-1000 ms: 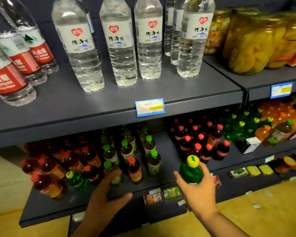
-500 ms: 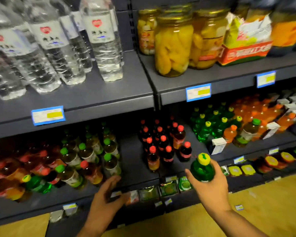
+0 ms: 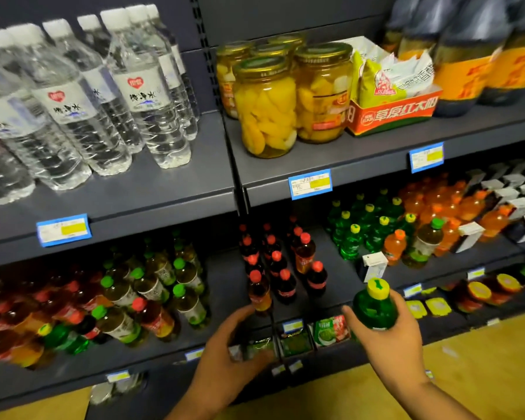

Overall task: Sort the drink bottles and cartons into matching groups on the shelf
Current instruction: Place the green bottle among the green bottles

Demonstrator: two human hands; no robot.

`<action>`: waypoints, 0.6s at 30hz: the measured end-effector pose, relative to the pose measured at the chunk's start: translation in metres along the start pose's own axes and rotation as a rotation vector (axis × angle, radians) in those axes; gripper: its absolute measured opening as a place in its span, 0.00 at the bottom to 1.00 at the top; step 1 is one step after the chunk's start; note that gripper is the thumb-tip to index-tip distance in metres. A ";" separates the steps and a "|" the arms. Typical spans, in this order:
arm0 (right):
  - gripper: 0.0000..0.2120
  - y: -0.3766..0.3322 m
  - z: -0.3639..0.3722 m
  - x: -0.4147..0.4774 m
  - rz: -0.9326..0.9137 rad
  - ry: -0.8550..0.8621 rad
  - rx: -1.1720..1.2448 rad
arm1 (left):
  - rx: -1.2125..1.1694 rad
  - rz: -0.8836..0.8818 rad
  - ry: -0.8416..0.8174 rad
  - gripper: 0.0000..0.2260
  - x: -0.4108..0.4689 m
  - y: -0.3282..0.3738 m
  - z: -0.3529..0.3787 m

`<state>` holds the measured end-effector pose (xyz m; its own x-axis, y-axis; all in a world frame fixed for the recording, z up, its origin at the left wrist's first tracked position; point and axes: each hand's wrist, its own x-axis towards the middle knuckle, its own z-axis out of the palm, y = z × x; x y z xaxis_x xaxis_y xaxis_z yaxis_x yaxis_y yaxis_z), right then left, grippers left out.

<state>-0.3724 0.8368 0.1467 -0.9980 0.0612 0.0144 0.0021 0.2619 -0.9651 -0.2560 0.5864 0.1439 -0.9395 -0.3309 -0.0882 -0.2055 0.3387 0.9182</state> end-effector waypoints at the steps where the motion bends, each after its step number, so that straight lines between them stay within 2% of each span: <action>1: 0.21 -0.002 -0.002 -0.002 -0.003 0.009 -0.003 | 0.000 0.001 -0.010 0.32 0.001 0.001 0.000; 11: 0.21 0.005 -0.030 0.006 -0.027 0.030 -0.030 | -0.003 0.019 -0.022 0.34 -0.003 -0.001 0.040; 18: 0.21 0.025 -0.085 0.054 -0.033 -0.016 -0.029 | -0.075 -0.046 -0.025 0.29 0.012 0.024 0.116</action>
<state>-0.4212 0.9287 0.1456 -0.9985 0.0364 0.0420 -0.0297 0.2910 -0.9563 -0.3043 0.6925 0.1205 -0.9362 -0.3227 -0.1396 -0.2284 0.2563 0.9392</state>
